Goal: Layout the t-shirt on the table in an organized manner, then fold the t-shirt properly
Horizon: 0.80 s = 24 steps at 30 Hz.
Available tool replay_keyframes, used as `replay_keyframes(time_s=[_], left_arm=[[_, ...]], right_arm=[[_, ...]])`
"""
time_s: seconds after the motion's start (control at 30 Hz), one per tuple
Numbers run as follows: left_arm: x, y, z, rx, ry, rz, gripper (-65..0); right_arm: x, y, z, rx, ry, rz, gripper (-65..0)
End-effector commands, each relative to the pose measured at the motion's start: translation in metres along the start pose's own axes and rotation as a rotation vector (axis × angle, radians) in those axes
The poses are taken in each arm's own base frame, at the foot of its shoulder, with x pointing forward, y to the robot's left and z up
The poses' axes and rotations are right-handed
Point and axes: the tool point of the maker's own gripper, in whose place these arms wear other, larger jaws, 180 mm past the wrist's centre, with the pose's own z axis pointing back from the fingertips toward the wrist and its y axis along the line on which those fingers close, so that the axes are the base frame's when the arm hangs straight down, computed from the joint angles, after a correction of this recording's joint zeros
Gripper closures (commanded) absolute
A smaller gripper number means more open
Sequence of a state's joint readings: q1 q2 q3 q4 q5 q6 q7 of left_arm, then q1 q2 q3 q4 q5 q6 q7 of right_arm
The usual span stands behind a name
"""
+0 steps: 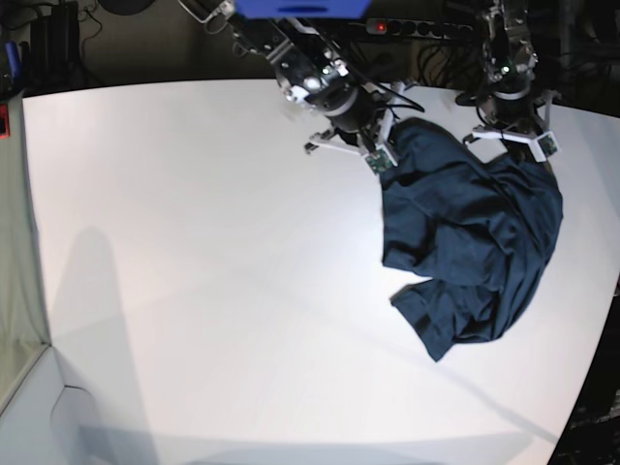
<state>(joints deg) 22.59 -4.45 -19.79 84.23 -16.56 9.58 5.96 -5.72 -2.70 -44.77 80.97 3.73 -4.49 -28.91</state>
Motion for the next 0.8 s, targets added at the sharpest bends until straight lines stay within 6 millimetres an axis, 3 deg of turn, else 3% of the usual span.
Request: replay_keyframes(time_s=[0.0,0.13,0.23,0.43,0.53,0.77], left_arm=[[0.001,0.003,0.000,0.003,0.006,-0.008,-0.2],[0.011,0.005,0.002,0.004,-0.018,-0.013,-0.2],[0.029,0.012,0.007,0.018,-0.064,-0.006,-0.2],[0.062,0.008,0.025,-0.007,-0.151,-0.011,-0.2],[0.072,0.007,0.037,-0.019,-0.178,-0.024,-0.2],[0.109,-0.004,0.065,-0.062,-0.276,-0.036,-0.2]], right_arm=[[-0.003,0.002,0.001,0.007,0.026,-0.004,0.0],[0.004,-0.029,0.011,-0.050,-0.006,-0.002,0.0],[0.021,-0.064,0.023,-0.121,-0.060,-0.032,0.0],[0.046,-0.135,0.055,-0.277,-0.154,-0.079,0.0],[0.061,-0.171,0.078,-0.363,-0.211,-0.108,0.0],[0.120,-0.218,0.140,-0.502,-0.419,-0.137,0.0]])
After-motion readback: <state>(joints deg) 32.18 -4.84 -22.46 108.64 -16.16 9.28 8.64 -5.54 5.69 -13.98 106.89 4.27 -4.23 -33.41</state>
